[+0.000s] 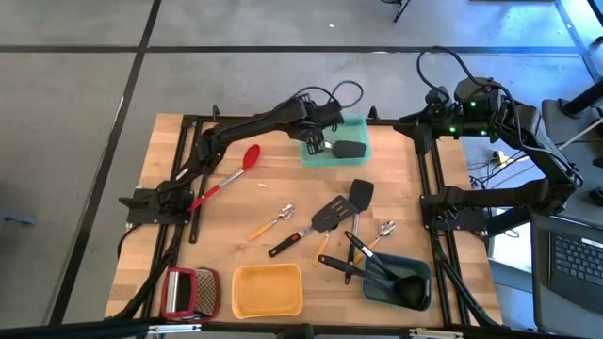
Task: Pick & Place Kitchen Items
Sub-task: Put the red serving spoon into the blue bin
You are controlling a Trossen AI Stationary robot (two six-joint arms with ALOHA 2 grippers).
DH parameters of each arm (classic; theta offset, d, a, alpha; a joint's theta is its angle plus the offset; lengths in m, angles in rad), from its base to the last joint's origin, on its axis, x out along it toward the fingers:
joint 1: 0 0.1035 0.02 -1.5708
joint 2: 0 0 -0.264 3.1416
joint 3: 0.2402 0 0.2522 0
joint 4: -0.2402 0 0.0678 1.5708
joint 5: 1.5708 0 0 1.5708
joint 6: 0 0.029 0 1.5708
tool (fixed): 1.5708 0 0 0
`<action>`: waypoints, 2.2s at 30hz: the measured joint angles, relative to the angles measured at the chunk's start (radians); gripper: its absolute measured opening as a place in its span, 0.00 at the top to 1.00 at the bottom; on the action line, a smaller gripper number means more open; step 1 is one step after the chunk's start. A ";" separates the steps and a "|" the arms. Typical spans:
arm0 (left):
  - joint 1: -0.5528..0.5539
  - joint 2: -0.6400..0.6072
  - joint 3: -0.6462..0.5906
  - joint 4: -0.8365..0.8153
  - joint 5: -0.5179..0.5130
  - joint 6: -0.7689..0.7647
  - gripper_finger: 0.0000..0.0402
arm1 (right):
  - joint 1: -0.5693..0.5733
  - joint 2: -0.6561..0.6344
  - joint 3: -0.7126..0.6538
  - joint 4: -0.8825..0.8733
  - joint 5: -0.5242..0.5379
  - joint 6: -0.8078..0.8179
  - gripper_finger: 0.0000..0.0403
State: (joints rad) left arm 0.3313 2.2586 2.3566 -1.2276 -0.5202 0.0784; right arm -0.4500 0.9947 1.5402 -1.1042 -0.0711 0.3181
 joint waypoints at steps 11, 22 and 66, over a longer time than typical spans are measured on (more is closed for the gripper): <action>0.010 -0.087 0.000 -0.003 0.383 -0.186 0.43 | 0.000 0.000 0.000 -0.105 -0.007 -0.238 0.55; -0.022 -0.079 -0.001 -0.010 0.684 -0.211 0.49 | 0.000 0.001 0.000 -0.167 -0.014 -0.174 0.55; -0.146 -0.281 -0.044 -0.054 0.492 -0.214 0.67 | 0.000 0.125 -0.037 -0.092 -0.019 -0.179 0.55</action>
State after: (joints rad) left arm 0.1855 1.9774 2.3127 -1.2819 -0.0284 -0.1352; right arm -0.4496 1.1200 1.5036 -1.1965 -0.0898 0.1390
